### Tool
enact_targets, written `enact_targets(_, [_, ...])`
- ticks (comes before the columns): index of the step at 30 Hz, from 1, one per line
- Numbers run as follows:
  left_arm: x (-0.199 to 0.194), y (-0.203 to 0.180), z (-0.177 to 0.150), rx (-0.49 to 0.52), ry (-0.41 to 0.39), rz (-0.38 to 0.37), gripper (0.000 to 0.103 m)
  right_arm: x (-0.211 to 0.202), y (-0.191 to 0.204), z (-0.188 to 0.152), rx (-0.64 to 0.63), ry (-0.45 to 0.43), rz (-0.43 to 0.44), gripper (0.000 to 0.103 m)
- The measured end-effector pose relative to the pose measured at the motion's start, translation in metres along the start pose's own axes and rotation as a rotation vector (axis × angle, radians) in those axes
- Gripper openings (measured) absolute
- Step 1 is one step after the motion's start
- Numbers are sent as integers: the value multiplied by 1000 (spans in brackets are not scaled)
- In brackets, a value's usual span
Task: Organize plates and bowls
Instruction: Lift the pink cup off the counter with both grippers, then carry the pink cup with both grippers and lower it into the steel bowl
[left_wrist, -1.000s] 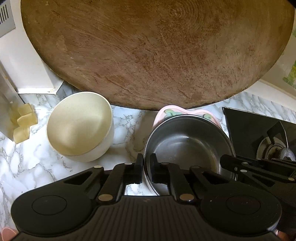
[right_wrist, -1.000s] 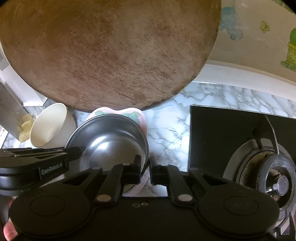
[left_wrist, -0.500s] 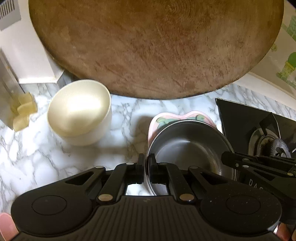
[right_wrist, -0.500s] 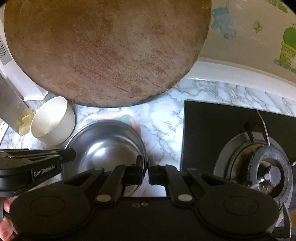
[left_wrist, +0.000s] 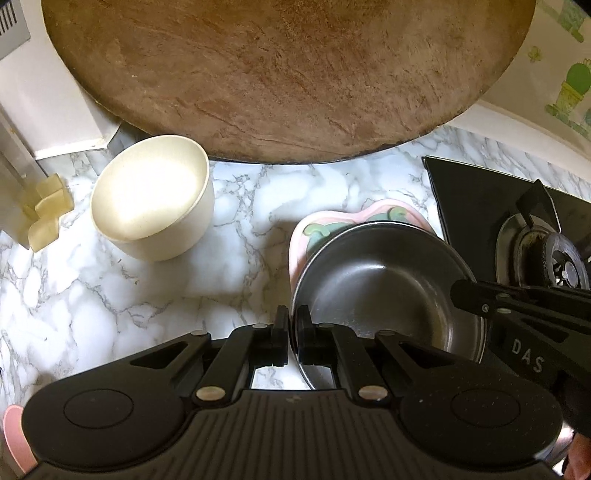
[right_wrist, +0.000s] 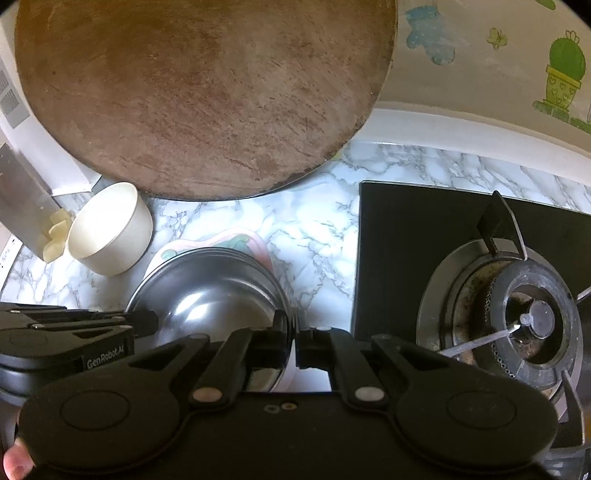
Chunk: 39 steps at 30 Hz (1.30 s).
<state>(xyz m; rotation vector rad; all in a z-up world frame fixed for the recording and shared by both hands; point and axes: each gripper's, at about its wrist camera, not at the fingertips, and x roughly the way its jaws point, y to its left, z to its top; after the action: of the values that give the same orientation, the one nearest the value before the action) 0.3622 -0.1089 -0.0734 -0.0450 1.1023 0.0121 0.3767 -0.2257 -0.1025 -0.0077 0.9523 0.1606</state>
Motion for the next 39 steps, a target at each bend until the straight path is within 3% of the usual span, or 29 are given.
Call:
enact_targets(9, [-31,4,-3,-2,-38,-10,3,-23,6,2,-12,-22,23,5])
enact_targets(18, [-84,32,-24,-17,-77,-1,3,-63,37,-7,-53,-59,58,5])
enact_targets(25, [-123,73,-53,-36,-104,14,4,-93,79,-25,-85,-85,90,6])
enact_targets(39, [-184,183,-129,-108,-107,71,4,-131,201,-73,-183,-85,138,5])
